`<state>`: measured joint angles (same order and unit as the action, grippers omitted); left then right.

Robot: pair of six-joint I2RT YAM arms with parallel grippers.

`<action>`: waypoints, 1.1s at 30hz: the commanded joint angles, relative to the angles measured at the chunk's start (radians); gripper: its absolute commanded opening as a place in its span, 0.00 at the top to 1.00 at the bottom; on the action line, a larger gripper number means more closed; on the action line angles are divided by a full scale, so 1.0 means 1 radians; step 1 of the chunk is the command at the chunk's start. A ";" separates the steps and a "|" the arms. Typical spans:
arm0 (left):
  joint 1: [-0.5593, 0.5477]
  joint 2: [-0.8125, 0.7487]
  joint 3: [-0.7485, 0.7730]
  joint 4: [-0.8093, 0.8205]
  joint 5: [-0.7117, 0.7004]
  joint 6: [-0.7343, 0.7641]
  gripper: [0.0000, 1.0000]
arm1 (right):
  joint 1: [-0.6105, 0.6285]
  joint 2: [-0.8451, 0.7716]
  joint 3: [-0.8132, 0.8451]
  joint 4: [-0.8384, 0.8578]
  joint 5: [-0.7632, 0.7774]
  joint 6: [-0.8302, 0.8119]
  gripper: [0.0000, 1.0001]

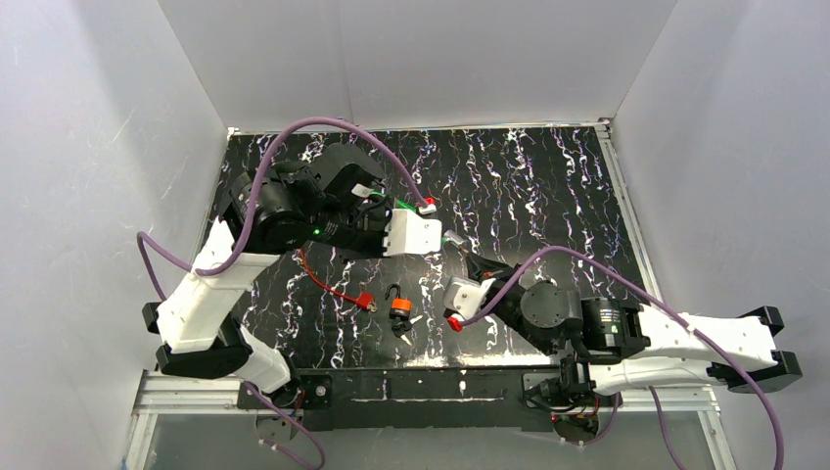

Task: Unlock with the key
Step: Unlock the lock.

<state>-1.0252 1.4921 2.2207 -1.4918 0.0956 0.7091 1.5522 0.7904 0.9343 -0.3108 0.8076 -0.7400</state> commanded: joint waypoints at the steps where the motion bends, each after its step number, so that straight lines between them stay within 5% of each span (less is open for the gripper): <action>1: -0.006 -0.012 0.048 -0.189 0.040 -0.008 1.00 | -0.005 0.006 -0.011 0.088 -0.014 0.008 0.99; 33: -0.006 -0.010 0.147 -0.130 0.101 -0.028 1.00 | -0.062 -0.002 -0.156 0.582 -0.225 0.249 0.98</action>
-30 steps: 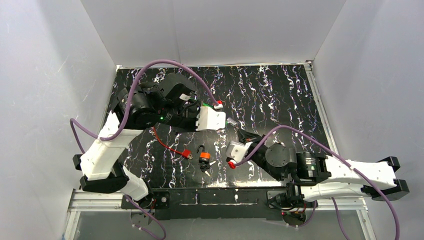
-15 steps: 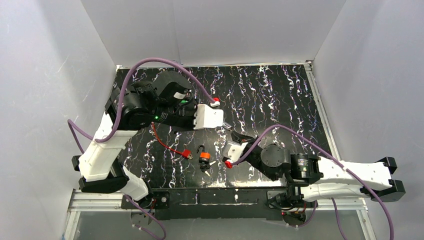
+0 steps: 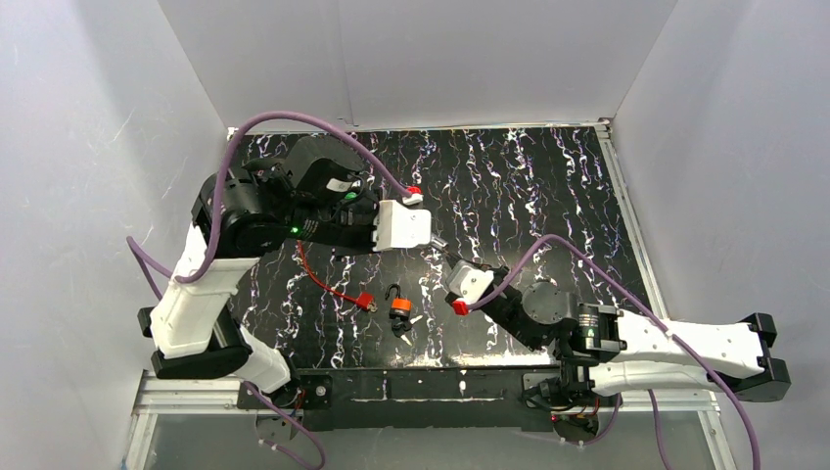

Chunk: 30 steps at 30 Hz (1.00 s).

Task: Unlock with the key
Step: Unlock the lock.

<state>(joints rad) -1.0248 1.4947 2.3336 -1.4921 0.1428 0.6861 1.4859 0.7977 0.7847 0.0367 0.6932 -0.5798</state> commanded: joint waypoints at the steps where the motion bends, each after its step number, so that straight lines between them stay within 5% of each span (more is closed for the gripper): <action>1: -0.006 -0.013 0.035 -0.129 0.056 -0.004 1.00 | 0.004 -0.007 -0.009 0.244 -0.118 0.096 0.98; 19: -0.005 -0.016 0.068 -0.123 0.061 0.018 1.00 | -0.002 -0.119 -0.079 0.306 -0.150 0.134 0.77; 30: -0.005 -0.003 0.078 -0.122 0.050 0.019 1.00 | -0.007 -0.129 -0.054 0.315 -0.181 0.153 0.31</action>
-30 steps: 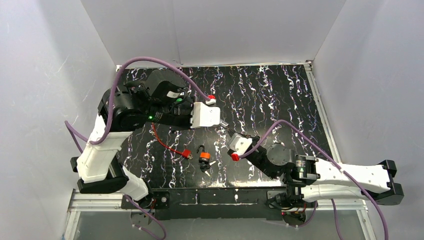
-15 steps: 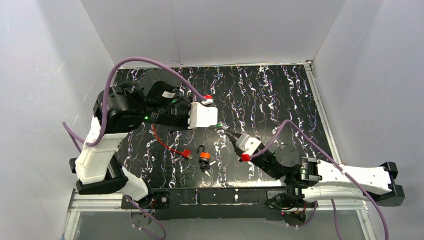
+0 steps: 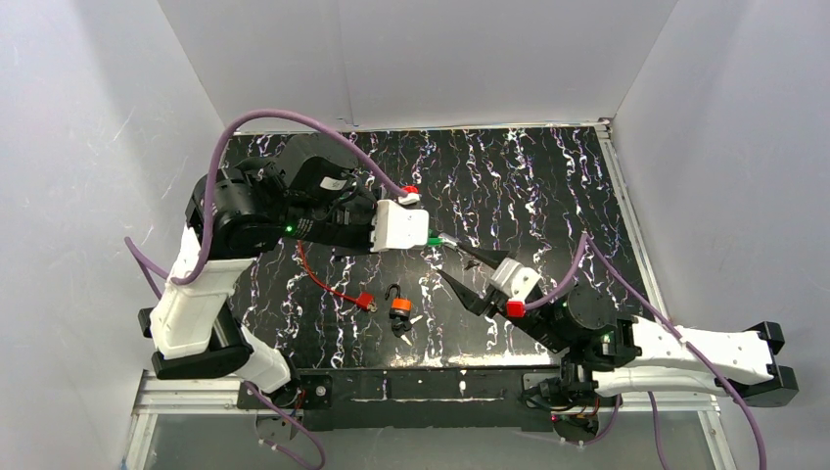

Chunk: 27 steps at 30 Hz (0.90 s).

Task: Unlock with the key
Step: Unlock the lock.

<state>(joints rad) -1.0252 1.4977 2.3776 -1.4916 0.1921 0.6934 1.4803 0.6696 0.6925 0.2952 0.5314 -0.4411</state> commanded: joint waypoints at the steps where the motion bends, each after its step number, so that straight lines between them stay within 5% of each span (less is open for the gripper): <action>1: -0.005 -0.005 0.034 -0.122 -0.002 0.012 1.00 | -0.001 -0.006 0.050 0.054 -0.019 0.008 0.28; 16: -0.004 -0.025 -0.002 -0.112 -0.033 0.027 1.00 | -0.001 -0.112 0.287 -0.269 -0.089 -0.015 0.18; 27: -0.005 -0.058 -0.027 -0.058 0.064 0.051 1.00 | -0.010 0.167 0.426 -0.418 -0.156 -0.163 0.25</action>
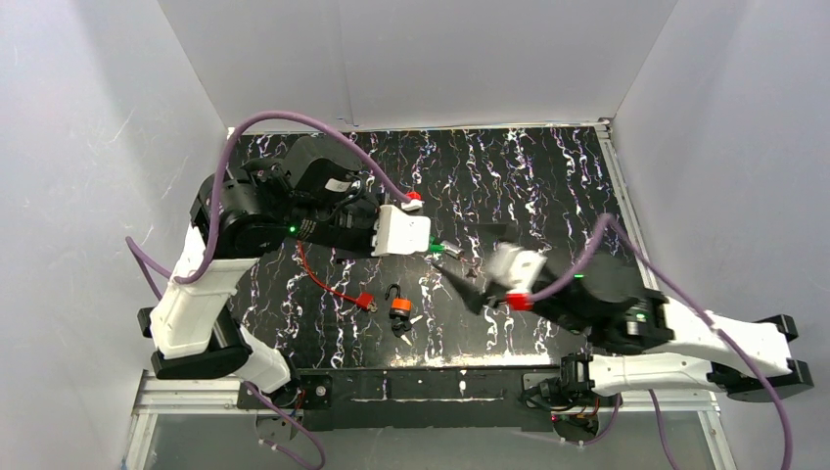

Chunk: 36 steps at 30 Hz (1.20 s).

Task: Unlock with the key
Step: Unlock the lock.

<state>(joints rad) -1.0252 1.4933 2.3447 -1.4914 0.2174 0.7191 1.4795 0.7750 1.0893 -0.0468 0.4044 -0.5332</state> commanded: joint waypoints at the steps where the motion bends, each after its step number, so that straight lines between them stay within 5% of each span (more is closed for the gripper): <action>1: -0.004 -0.056 0.008 -0.059 0.039 0.028 1.00 | -0.022 0.067 0.032 -0.087 -0.043 -0.071 0.26; 14: -0.004 -0.059 0.040 -0.052 0.051 0.021 1.00 | -0.099 0.169 0.053 -0.149 -0.136 -0.070 0.49; 17: -0.004 -0.062 0.050 -0.051 0.051 0.020 1.00 | -0.120 0.184 0.058 -0.140 -0.155 -0.068 0.67; 19: -0.004 -0.064 0.051 -0.051 0.051 0.021 1.00 | -0.124 0.190 0.060 -0.121 -0.152 -0.071 0.97; 25: -0.005 -0.087 -0.006 -0.031 0.052 0.024 0.99 | -0.125 0.175 0.056 -0.071 -0.159 -0.076 0.99; 28: -0.004 -0.105 -0.063 -0.006 0.056 0.019 0.47 | -0.125 0.170 0.057 -0.053 -0.164 -0.074 0.99; 29: -0.004 -0.108 -0.077 0.002 0.061 0.016 0.39 | -0.125 0.170 0.059 -0.048 -0.169 -0.072 0.99; 36: -0.005 -0.206 -0.298 0.215 0.037 0.053 0.34 | -0.123 0.183 0.081 -0.047 -0.202 -0.042 0.99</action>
<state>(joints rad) -1.0252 1.3488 2.1480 -1.4033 0.2558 0.7448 1.3552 0.9638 1.1072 -0.1959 0.2295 -0.5999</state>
